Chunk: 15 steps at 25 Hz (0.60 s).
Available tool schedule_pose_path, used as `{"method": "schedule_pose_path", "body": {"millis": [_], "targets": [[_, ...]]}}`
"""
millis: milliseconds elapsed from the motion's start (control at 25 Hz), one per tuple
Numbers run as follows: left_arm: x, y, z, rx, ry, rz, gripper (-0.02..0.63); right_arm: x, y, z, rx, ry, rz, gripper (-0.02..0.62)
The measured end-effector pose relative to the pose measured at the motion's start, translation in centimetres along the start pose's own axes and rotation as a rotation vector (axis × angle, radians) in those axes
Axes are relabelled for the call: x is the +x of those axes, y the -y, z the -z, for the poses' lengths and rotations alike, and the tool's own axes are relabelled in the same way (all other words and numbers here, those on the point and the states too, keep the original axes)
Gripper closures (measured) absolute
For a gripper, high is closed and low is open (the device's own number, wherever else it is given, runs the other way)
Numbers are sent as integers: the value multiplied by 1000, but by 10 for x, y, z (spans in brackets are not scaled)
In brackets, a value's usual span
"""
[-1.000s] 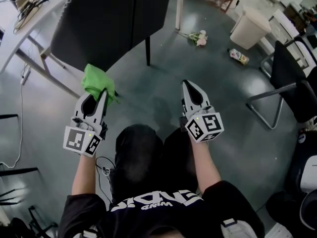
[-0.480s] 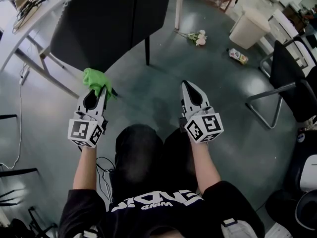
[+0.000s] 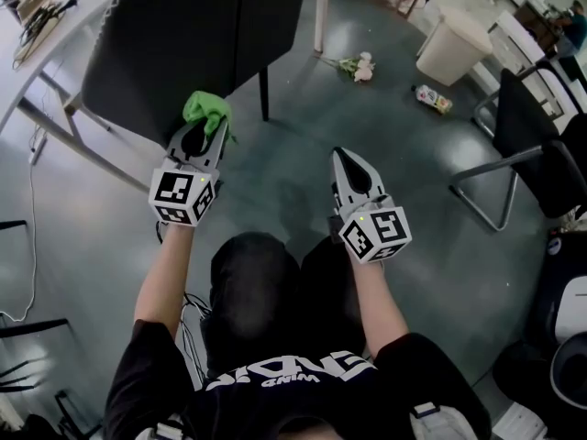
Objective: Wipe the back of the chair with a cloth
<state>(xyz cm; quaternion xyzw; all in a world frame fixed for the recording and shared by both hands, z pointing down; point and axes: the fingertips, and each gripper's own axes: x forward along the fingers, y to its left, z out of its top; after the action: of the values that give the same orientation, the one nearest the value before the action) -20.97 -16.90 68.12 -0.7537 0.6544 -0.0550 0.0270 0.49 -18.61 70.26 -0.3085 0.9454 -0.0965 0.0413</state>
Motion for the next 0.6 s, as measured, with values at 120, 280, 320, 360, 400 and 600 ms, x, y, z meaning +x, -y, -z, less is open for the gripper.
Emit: {"method": "schedule_pose_path", "body": {"millis": [120,280,320,360,400,600], "targets": [[31,4,1,10,-7,28,538,0,2,1,0,0,9,598],[70,10,4,14,-15,54,538,1,3,0,-1,-1,16,598],[80,12,4,16,-18,62,538,1,4,-1,-2,0,18,598],[89,14,4,16,-20,70,538,0,4,-1,-4,1,20,598],[99,17,3,14,-21,77,538,0,6,-2,-5,3,24,598],[144,27,3,31,-39,106,538,-3,10,1,2,4,48,598]]}}
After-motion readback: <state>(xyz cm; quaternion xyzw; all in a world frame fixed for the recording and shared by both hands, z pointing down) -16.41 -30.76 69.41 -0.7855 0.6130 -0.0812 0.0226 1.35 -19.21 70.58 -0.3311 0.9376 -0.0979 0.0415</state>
